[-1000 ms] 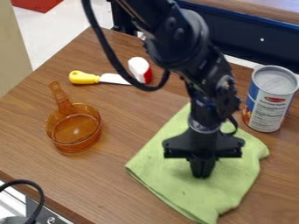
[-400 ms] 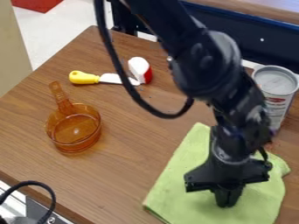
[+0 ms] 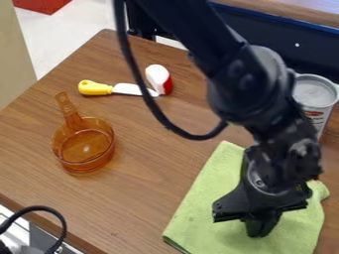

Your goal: Move the tablecloth to the lower left side of the table

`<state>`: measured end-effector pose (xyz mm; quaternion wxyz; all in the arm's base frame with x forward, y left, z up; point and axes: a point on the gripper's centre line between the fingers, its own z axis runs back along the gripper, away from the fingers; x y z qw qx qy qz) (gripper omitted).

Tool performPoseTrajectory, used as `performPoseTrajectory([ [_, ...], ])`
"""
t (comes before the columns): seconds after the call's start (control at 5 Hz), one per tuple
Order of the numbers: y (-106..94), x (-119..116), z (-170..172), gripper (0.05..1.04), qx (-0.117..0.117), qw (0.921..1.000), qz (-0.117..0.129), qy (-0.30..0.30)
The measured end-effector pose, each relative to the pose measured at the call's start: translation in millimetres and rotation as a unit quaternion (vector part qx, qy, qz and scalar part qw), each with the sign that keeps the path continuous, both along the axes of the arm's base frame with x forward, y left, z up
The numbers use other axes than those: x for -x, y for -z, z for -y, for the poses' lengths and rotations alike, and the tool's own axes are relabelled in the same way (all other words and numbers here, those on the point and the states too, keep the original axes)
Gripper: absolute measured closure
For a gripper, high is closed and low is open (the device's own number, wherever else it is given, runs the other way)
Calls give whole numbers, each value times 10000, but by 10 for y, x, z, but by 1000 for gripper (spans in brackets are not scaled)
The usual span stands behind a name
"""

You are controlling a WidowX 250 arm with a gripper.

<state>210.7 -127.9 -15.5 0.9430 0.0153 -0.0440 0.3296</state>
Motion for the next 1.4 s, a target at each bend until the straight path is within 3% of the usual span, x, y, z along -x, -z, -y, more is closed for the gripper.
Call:
performPoseTrajectory([
  [0.2,-67,-4,-119,673,-231,9997,-87,-28],
  [0.4,-420,-36,-182,387,-208,9992,-82,329],
  [0.6,-677,-69,-261,127,23,9989,-269,374],
  [1.0,-878,-207,-633,83,408,9972,272,567],
  [1.2,-851,-356,-919,83,-335,9958,369,769],
  [1.4,-684,-528,-1220,83,-739,9922,228,979],
])
